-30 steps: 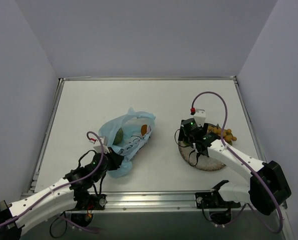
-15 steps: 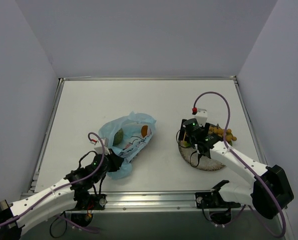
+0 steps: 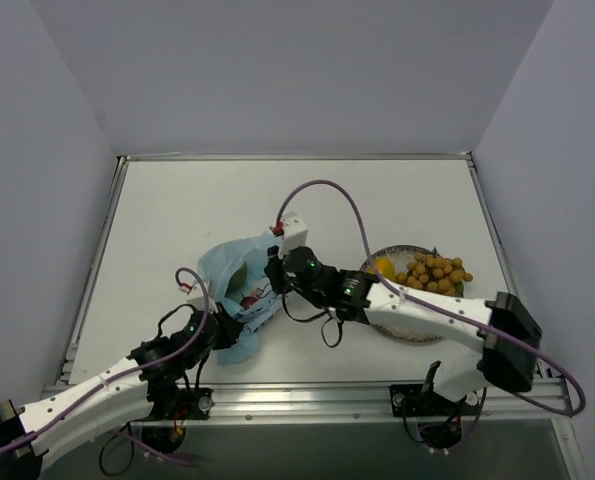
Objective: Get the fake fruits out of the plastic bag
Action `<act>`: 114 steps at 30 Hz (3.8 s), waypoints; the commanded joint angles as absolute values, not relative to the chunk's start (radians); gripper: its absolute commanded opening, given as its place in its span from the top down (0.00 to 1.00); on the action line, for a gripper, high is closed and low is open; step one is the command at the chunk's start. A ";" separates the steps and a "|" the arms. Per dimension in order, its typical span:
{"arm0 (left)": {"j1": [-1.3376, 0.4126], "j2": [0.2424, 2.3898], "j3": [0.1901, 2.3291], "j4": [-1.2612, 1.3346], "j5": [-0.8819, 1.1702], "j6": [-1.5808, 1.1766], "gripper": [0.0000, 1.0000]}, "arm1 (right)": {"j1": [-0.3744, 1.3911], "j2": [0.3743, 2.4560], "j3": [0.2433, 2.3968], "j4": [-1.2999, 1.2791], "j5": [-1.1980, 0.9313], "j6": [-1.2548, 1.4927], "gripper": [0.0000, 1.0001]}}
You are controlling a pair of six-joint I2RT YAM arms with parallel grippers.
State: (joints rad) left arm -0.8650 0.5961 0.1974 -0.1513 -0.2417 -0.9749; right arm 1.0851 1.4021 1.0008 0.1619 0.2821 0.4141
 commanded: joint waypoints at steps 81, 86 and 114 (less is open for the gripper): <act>-0.871 0.646 0.364 -0.178 -0.361 -0.948 0.97 | 0.905 0.836 0.652 -0.187 0.614 0.854 0.62; -0.865 0.658 0.373 -0.156 -0.356 -0.923 0.98 | 0.805 0.741 0.571 -0.299 0.584 0.992 0.62; -0.856 0.615 0.316 -0.091 -0.353 -0.911 0.98 | 0.796 0.834 0.560 -0.600 0.440 1.196 0.48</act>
